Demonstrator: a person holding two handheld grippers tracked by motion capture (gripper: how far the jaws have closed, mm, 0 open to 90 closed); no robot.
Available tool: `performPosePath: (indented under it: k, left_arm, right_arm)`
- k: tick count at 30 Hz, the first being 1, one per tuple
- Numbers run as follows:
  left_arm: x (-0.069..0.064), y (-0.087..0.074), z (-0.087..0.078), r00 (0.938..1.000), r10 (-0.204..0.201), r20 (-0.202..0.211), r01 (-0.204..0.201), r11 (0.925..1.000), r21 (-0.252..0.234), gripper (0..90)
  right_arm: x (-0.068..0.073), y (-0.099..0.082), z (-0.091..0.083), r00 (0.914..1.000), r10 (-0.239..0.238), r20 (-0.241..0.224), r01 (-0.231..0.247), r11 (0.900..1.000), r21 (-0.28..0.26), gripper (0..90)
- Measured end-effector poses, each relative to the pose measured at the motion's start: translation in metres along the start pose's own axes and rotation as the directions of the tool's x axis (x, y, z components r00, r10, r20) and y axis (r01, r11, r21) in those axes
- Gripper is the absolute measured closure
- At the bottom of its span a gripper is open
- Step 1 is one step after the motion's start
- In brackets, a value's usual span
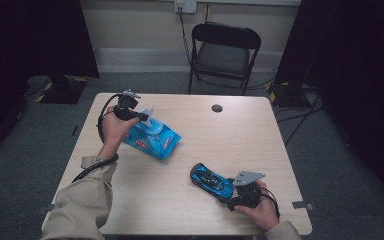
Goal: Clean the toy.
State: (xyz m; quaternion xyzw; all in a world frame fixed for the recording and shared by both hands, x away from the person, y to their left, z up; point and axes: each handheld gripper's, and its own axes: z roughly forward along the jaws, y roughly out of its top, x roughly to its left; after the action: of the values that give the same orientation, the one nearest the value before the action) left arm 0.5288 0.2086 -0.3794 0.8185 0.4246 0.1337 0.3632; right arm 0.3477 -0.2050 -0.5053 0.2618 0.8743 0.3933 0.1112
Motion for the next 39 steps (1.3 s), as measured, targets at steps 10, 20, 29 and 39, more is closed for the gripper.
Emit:
performPosePath:
  k: [10, 20, 29, 39]
  left_arm:
    - [-0.003, 0.014, -0.015, 0.9998, -0.001, -0.019, 0.002, 1.0000, 0.009, 90.0]
    - [-0.005, 0.024, -0.027, 1.0000, -0.007, -0.006, 0.007, 0.9999, -0.008, 90.0]
    - [-0.008, 0.036, -0.042, 0.9996, -0.014, 0.024, 0.014, 0.9993, -0.034, 90.0]
    - [-0.017, 0.055, -0.059, 0.9996, 0.007, 0.029, -0.006, 0.9996, -0.028, 90.0]
  right_arm:
    - [0.000, 0.000, 0.000, 1.0000, 0.000, 0.000, 0.000, 1.0000, 0.000, 24.5]
    - [0.000, 0.000, 0.000, 1.0000, 0.000, 0.000, 0.000, 1.0000, 0.000, 24.5]
    - [0.000, 0.000, 0.000, 1.0000, 0.002, 0.000, -0.002, 1.0000, 0.001, 24.4]
    - [0.000, 0.000, 0.000, 1.0000, 0.002, 0.001, -0.002, 1.0000, 0.001, 24.4]
